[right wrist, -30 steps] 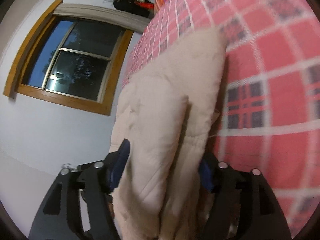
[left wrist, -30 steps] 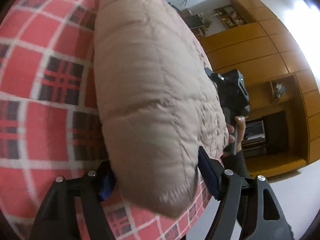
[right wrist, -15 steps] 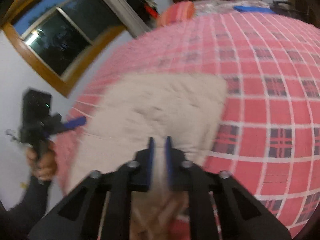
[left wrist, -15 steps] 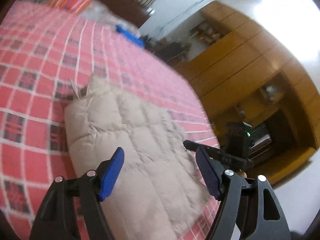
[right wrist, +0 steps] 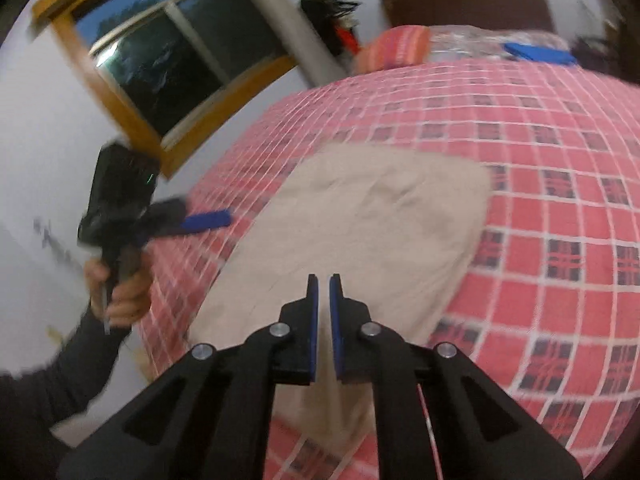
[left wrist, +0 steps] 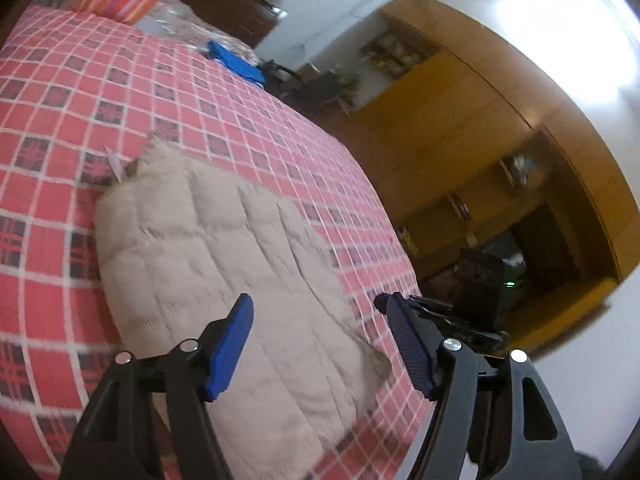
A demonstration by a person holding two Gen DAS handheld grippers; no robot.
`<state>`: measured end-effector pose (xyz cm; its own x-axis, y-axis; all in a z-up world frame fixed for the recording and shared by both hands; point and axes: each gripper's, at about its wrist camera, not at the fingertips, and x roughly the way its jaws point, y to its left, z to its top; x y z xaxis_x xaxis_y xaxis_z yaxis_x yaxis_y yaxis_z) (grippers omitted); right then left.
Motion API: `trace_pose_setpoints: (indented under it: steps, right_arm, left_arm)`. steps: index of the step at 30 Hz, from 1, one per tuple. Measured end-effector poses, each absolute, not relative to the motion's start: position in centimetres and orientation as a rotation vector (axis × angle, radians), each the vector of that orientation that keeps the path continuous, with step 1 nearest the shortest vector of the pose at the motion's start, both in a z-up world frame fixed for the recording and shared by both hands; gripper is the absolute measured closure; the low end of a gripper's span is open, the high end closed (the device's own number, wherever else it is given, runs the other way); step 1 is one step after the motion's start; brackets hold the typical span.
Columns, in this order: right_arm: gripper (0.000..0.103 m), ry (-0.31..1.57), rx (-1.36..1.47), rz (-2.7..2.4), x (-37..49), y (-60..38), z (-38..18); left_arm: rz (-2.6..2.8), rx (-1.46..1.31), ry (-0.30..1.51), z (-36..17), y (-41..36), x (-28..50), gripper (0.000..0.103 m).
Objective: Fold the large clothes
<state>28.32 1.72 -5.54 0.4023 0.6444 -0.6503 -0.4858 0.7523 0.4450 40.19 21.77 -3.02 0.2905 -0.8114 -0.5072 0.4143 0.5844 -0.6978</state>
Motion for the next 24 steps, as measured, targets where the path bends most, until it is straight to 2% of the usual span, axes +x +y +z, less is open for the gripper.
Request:
trace_pose_setpoints:
  steps: [1, 3, 5, 10, 15, 19, 24]
  right_arm:
    - [0.096, 0.928, 0.175, 0.710, 28.0, 2.1, -6.3]
    - [0.103, 0.981, 0.147, 0.670, 28.1, 2.7, -8.6]
    - [0.103, 1.004, 0.103, 0.621, 28.6, 2.8, -11.0]
    - [0.103, 1.017, 0.130, 0.609, 28.2, 2.5, -11.0]
    - [0.101, 0.917, 0.132, 0.609, 24.0, 1.4, -7.2]
    - [0.101, 0.909, 0.101, 0.601, 22.0, 1.8, -7.9]
    - [0.103, 0.986, 0.072, 0.522, 24.2, 2.8, -13.0]
  left_arm:
    - [-0.846, -0.466, 0.976, -3.7, 22.0, 40.1, 0.033]
    - [-0.804, -0.445, 1.036, -6.4, 21.4, 40.6, 0.034]
    - [-0.804, -0.448, 1.051, -8.1, 21.2, 40.9, 0.038]
    - [-0.769, -0.410, 1.037, -6.3, 21.1, 39.7, 0.038]
    - [-0.817, -0.392, 0.920, -2.7, 22.9, 34.6, 0.035]
    - [-0.827, -0.381, 0.929, -4.3, 23.6, 31.6, 0.035]
    - [-0.789, -0.392, 0.982, -8.3, 22.8, 31.5, 0.036]
